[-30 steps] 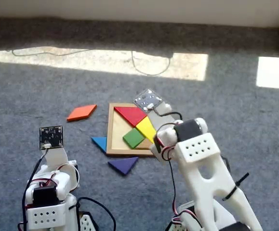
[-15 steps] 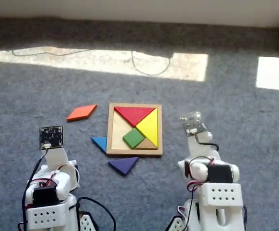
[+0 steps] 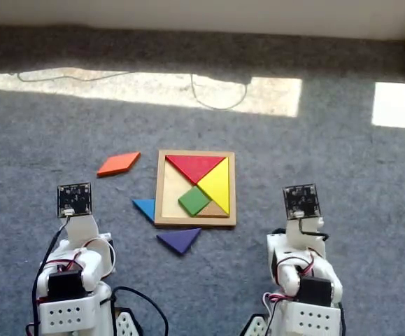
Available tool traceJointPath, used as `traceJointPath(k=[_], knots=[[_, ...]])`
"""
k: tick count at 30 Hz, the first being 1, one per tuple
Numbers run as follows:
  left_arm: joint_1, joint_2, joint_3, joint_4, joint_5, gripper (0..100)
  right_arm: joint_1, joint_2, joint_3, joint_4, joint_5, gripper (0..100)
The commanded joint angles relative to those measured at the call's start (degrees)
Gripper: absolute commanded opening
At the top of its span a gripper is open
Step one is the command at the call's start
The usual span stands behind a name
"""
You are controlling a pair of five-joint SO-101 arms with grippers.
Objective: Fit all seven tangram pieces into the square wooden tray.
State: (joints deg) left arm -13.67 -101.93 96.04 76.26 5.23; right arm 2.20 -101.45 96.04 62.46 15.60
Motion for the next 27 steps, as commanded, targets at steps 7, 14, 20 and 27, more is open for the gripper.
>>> traceJointPath(k=[7, 14, 20, 27], knots=[[-0.4, -2.2, 1.2, 0.3, -0.3, 1, 0.7, -2.3, 6.4, 0.1, -7.6, 0.4], [-0.3, -2.2, 1.2, 0.3, -0.2, 1, 0.5, -2.9, 6.4, 3.0, -20.4, 0.4], [0.4, -2.2, 1.2, 0.3, -0.2, 1, 0.7, -2.4, 6.4, 4.9, -22.4, 0.4], [5.8, -2.2, 1.0, 0.2, -2.6, 1, 0.8, -2.9, 6.4, 6.6, -22.4, 0.4]])
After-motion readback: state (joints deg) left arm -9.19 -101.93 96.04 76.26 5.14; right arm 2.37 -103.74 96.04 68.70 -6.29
